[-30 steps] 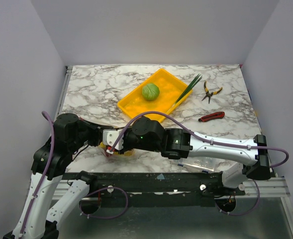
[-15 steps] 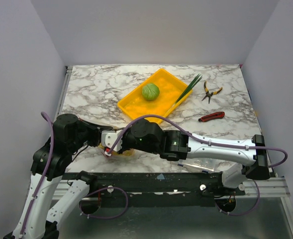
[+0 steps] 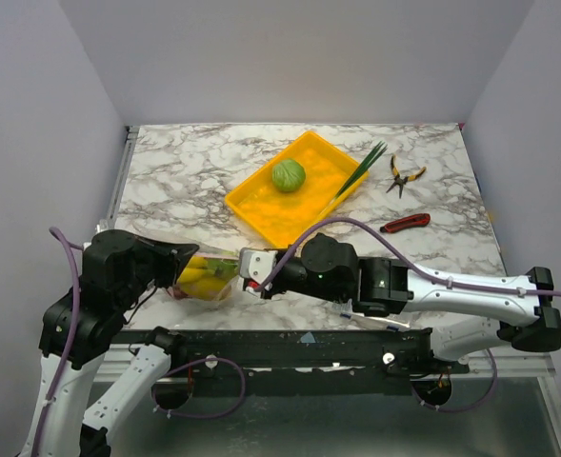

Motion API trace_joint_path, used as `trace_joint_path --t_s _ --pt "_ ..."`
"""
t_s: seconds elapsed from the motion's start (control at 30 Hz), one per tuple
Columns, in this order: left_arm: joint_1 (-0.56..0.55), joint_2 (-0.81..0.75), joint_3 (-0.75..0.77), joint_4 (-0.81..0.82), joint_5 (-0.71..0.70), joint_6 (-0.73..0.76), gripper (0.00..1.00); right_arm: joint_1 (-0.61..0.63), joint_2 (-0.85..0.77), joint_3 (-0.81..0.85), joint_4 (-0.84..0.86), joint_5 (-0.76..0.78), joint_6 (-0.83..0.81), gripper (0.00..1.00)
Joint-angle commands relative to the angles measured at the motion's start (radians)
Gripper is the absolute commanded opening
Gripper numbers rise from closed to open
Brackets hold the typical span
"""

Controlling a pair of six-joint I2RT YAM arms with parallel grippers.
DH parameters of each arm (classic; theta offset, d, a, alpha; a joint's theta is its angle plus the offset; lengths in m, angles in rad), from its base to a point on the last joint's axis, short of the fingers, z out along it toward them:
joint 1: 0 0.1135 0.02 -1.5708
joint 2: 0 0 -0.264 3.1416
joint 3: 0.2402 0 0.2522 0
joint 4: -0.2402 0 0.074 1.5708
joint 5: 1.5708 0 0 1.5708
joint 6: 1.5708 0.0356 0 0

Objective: Place the food in the zip-top bag and seal the zipper
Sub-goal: Place the zipper food storage bag at the center of the board.

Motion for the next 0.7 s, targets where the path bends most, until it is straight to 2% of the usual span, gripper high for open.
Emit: trace_joint_path --t_s 0.0,0.13,0.17,0.23,0.3,0.43,0.5,0.67 --pt "0.012 -0.015 0.057 0.004 -0.212 0.029 0.00 -0.004 -0.105 -0.072 -0.094 0.054 0.092 0.00" --pt "0.012 -0.009 0.054 0.019 -0.214 0.037 0.00 -0.004 -0.109 -0.089 -0.073 0.008 0.168 0.02" --pt "0.012 -0.005 0.049 0.025 -0.214 0.039 0.00 -0.004 -0.102 -0.086 -0.072 -0.006 0.207 0.15" --pt "0.012 0.004 0.035 0.039 -0.216 0.053 0.00 -0.004 -0.099 -0.094 -0.040 0.009 0.297 0.49" --pt "0.012 0.013 0.017 0.050 -0.227 0.071 0.00 -0.005 -0.110 -0.110 -0.002 0.055 0.390 0.60" --pt "0.012 0.043 0.002 0.050 -0.274 0.100 0.00 -0.005 -0.129 -0.112 -0.010 0.164 0.560 0.69" --pt "0.012 0.062 0.000 0.061 -0.304 0.121 0.00 -0.006 -0.128 -0.099 -0.063 0.201 0.658 0.70" --pt "0.022 0.111 -0.018 0.086 -0.402 0.133 0.00 -0.006 -0.153 -0.123 -0.163 0.265 0.765 0.71"
